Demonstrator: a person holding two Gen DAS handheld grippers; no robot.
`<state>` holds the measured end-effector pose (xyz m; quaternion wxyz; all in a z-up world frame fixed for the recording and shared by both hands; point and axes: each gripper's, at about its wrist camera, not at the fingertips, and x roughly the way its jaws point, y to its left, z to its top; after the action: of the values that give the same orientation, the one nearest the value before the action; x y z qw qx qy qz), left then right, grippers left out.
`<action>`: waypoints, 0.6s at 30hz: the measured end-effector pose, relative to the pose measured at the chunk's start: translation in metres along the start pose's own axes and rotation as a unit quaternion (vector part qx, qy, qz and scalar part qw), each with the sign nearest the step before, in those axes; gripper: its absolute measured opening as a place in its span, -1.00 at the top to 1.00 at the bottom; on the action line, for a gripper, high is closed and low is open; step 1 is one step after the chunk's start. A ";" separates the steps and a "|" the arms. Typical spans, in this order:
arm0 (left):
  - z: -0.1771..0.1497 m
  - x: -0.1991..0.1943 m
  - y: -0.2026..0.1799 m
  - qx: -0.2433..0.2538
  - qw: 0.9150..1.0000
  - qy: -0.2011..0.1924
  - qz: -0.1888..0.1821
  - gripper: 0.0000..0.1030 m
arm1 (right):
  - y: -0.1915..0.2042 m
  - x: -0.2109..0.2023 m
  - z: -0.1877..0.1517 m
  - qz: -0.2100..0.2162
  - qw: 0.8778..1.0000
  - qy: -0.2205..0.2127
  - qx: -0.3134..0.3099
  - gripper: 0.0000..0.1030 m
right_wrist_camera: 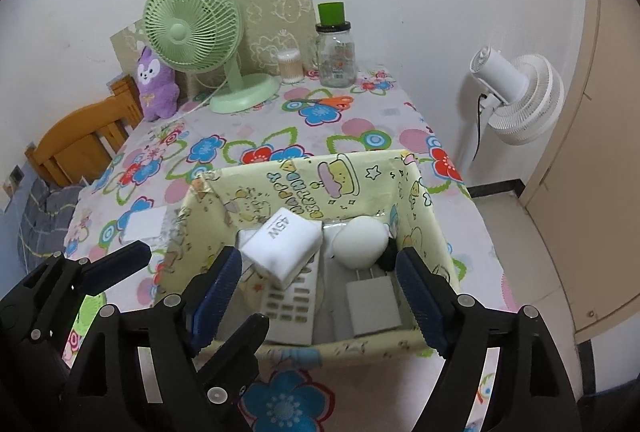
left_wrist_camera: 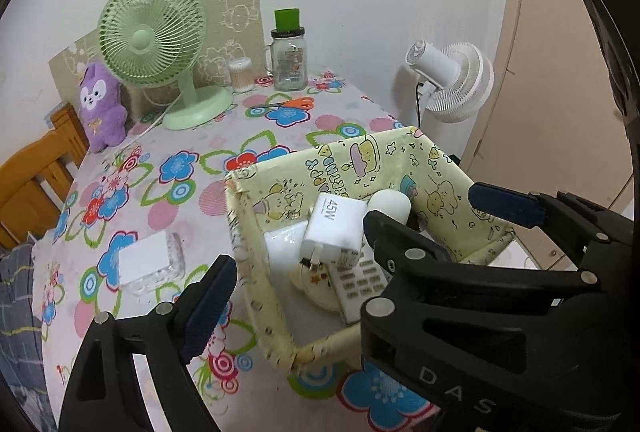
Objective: Organize rigid objects
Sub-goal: 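Open both grippers and withdraw them from the yellow box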
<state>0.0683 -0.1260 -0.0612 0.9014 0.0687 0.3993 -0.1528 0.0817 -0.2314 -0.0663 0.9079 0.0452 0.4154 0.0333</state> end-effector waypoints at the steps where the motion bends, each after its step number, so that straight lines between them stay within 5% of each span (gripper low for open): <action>1: -0.002 -0.003 0.001 -0.002 1.000 -0.001 0.001 -0.77 | 0.002 -0.002 -0.001 0.001 1.000 0.000 0.000 -0.60; 18: -0.032 -0.047 0.028 -0.022 0.999 -0.028 0.024 -0.87 | 0.036 -0.033 -0.022 -0.002 1.000 -0.013 -0.019 -0.60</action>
<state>0.0251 -0.0807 -0.0479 0.9169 0.0542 0.3757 -0.1237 0.0427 -0.1979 -0.0512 0.9141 0.0279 0.4026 0.0383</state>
